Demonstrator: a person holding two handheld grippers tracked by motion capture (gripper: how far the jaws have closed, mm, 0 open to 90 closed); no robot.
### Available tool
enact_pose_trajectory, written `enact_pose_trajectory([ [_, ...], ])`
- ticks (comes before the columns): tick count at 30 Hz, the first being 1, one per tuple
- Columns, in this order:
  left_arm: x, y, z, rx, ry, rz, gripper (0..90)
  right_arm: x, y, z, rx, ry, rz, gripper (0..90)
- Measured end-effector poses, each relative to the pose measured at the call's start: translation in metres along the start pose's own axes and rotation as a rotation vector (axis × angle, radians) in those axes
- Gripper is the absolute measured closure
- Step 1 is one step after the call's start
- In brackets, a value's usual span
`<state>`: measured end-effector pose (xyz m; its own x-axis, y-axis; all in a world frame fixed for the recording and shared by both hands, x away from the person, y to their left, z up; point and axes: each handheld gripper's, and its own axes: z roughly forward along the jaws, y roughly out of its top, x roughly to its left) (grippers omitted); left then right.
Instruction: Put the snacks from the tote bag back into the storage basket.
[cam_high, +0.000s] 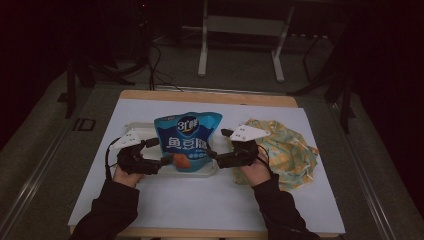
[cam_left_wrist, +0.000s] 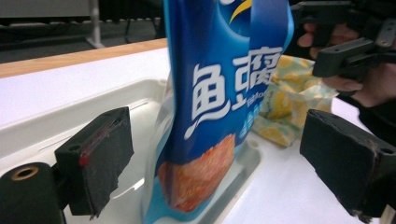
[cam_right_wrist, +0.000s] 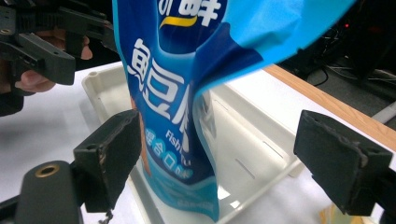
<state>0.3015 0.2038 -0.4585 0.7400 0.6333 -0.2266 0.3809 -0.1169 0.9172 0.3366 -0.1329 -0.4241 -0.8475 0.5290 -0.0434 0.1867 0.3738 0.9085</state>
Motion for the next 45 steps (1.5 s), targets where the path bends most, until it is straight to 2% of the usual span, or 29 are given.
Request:
enact_pose_trajectory([
  [9,-0.009,-0.016,-0.005,0.004,0.008,0.006,10.4,-0.003,-0.014,-0.015,0.009,-0.013,0.008,15.1],
  [14,-0.02,-0.028,-0.006,0.008,0.031,0.03,10.4,-0.003,-0.02,-0.024,0.007,-0.016,0.009,15.1],
  [19,-0.024,-0.037,-0.006,0.015,0.015,0.007,10.3,-0.003,-0.027,-0.035,-0.009,-0.031,0.018,15.1],
  [24,-0.03,-0.043,-0.007,0.021,0.018,0.003,10.3,-0.006,-0.04,-0.047,-0.001,-0.039,0.022,15.1],
  [26,-0.034,-0.046,-0.007,0.03,0.022,0.014,10.3,-0.007,-0.044,-0.053,0.001,-0.044,0.027,15.1],
  [32,-0.046,-0.053,-0.009,0.038,0.009,0.026,10.3,-0.007,-0.059,-0.067,0.012,-0.054,0.037,15.1],
  [34,-0.049,-0.055,-0.01,0.038,0.002,0.014,10.4,-0.007,-0.063,-0.071,0.017,-0.06,0.036,15.1],
  [38,-0.058,-0.06,-0.013,0.046,-0.006,0.039,10.4,-0.007,-0.072,-0.08,0.02,-0.069,0.04,15.1],
  [40,-0.061,-0.061,-0.013,0.045,-0.012,0.037,10.4,-0.007,-0.076,-0.084,0.019,-0.068,0.045,15.1],
  [45,-0.066,-0.063,-0.007,0.069,-0.04,0.043,10.3,-0.006,-0.085,-0.093,0.017,-0.077,0.048,15.1],
])
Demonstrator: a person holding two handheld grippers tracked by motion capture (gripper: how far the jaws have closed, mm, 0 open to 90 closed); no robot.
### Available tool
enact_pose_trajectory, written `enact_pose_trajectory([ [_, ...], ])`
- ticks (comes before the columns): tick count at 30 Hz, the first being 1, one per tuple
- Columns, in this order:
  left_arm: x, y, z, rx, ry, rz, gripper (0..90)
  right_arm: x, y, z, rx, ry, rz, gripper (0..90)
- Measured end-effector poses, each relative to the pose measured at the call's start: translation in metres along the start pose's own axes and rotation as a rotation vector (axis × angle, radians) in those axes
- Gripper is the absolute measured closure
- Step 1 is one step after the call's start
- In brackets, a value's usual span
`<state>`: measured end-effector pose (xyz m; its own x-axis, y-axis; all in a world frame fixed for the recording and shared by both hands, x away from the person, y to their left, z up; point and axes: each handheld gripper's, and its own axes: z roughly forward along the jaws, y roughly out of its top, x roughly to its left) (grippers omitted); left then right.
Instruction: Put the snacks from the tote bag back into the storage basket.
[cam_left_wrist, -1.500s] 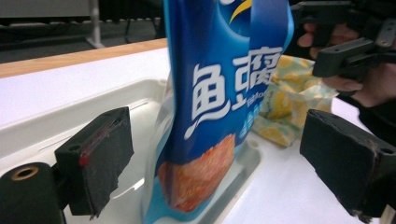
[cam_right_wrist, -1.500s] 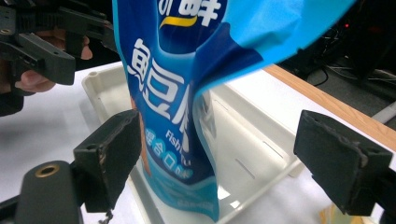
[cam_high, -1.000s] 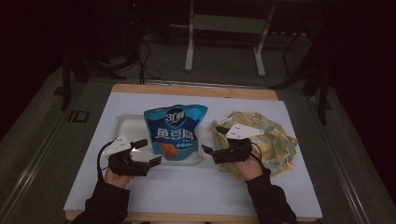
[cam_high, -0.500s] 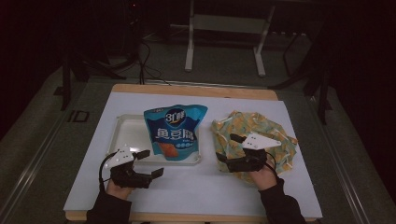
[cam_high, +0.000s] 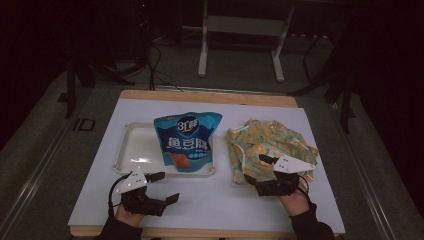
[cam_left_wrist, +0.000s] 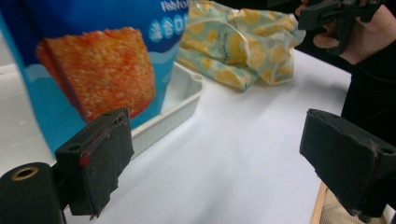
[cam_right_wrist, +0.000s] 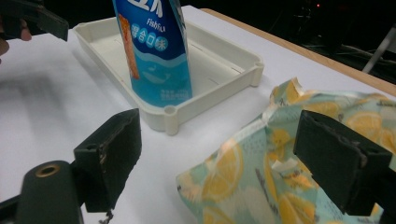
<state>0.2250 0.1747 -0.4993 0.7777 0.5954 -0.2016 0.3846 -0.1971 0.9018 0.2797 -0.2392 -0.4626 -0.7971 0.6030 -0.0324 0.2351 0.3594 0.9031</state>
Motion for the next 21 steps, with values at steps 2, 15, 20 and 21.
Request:
enact_pose_trajectory([
  [2,-0.002,0.0,0.004,0.007,-0.013,0.004,10.3,0.0,-0.004,-0.003,0.004,-0.004,0.0,15.1],
  [15,-0.011,0.006,0.026,0.029,-0.062,0.066,10.3,-0.005,-0.022,-0.027,-0.016,-0.045,0.03,14.9],
  [20,-0.013,0.009,0.036,0.032,-0.082,0.075,10.3,-0.008,-0.029,-0.036,-0.022,-0.068,0.047,15.0],
  [21,-0.014,0.01,0.039,0.034,-0.087,0.077,10.3,-0.008,-0.03,-0.038,-0.02,-0.075,0.05,14.9],
])
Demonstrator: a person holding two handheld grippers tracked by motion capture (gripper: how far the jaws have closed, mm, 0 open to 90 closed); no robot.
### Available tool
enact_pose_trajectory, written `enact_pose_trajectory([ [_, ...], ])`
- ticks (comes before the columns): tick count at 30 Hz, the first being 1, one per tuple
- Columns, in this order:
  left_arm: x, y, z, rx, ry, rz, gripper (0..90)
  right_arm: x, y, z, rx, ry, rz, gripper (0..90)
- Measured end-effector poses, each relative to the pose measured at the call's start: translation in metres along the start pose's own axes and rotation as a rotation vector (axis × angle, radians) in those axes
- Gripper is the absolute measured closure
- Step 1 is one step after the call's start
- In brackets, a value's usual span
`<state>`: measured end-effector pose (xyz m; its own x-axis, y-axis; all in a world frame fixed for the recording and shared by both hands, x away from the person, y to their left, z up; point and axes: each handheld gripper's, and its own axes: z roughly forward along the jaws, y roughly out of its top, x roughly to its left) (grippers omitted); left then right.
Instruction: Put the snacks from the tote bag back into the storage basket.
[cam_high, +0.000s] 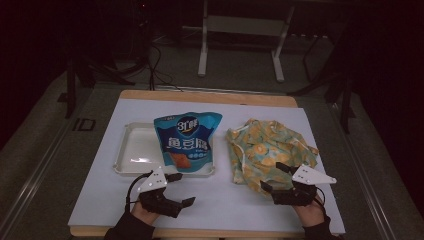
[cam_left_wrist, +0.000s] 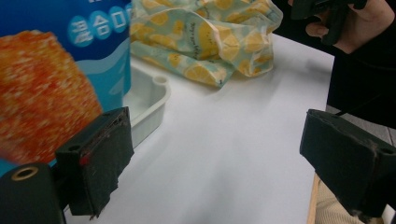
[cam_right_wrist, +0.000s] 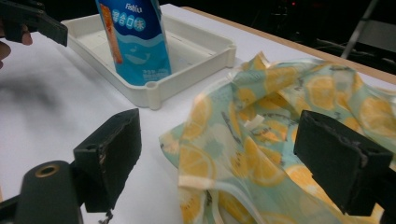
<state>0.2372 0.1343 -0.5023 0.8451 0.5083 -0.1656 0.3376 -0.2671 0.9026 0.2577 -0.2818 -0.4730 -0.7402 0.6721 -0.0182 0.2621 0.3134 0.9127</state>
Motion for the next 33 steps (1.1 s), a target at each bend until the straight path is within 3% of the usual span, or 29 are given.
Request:
enact_pose_trajectory([
  [10,-0.005,0.008,0.026,0.011,-0.046,0.031,10.3,-0.006,-0.01,-0.02,-0.03,-0.065,0.019,14.9],
  [18,-0.006,0.015,0.036,-0.01,-0.049,0.039,10.3,-0.011,-0.02,-0.032,-0.042,-0.115,0.042,14.8],
  [24,-0.009,0.011,0.038,0.0,-0.047,0.047,10.3,-0.014,-0.021,-0.036,-0.071,-0.147,0.049,14.5],
  [33,-0.008,0.006,0.033,0.0,-0.04,0.038,10.3,-0.013,-0.021,-0.034,-0.066,-0.149,0.049,14.5],
])
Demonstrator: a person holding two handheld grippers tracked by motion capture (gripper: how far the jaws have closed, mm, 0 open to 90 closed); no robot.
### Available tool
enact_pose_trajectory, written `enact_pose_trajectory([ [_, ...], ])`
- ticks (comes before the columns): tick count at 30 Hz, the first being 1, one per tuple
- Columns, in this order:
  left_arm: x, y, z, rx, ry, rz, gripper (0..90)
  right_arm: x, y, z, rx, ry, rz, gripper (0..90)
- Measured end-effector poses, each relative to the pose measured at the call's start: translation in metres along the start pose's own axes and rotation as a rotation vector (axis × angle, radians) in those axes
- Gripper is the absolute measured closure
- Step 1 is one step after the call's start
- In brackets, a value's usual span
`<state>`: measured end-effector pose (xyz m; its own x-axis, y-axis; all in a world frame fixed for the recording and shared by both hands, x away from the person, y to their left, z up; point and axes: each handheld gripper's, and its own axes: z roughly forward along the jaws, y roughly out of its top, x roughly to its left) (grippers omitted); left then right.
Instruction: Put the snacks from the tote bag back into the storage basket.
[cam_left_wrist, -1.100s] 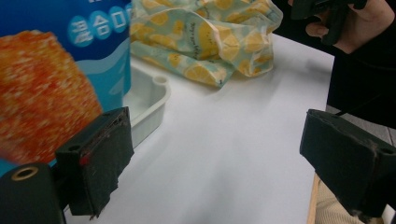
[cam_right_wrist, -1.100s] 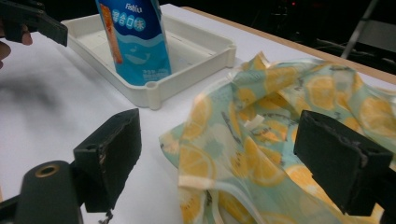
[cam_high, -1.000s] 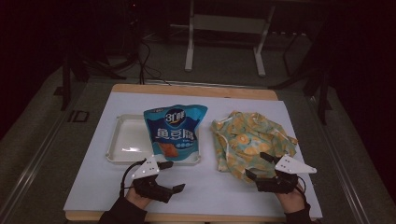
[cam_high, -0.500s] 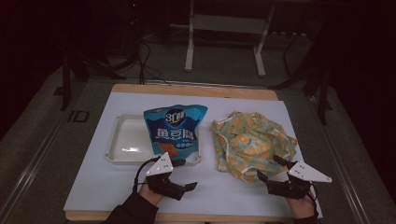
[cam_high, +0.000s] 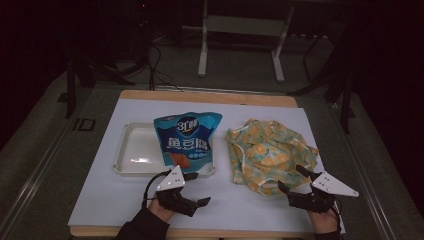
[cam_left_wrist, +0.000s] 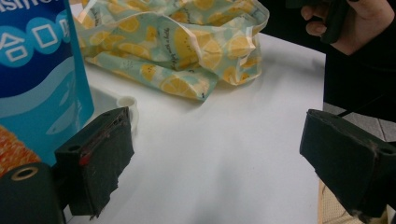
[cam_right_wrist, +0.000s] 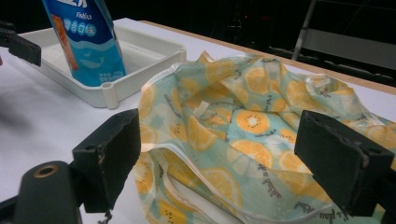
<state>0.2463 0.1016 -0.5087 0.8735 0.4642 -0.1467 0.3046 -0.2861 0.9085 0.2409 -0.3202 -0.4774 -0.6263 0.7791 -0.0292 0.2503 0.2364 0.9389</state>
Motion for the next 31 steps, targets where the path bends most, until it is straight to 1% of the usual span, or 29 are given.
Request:
enact_pose_trajectory([
  [2,0.0002,-0.0007,-0.0014,-0.002,0.002,-0.001,10.3,0.0009,-0.0002,0.0005,0.003,-0.002,-0.009,14.5],
  [13,0.0017,-0.0034,-0.0064,-0.005,0.011,0.008,10.3,-0.0003,-0.0031,0.0025,0.01,-0.005,-0.009,14.5],
  [23,-0.0003,-0.0038,-0.0049,0.008,0.015,0.023,10.3,-0.0014,-0.0036,0.0018,0.002,-0.01,-0.009,14.5],
  [31,0.0005,-0.004,-0.0053,0.005,0.016,0.018,10.3,-0.002,-0.0038,0.0022,-0.001,-0.007,-0.009,14.5],
])
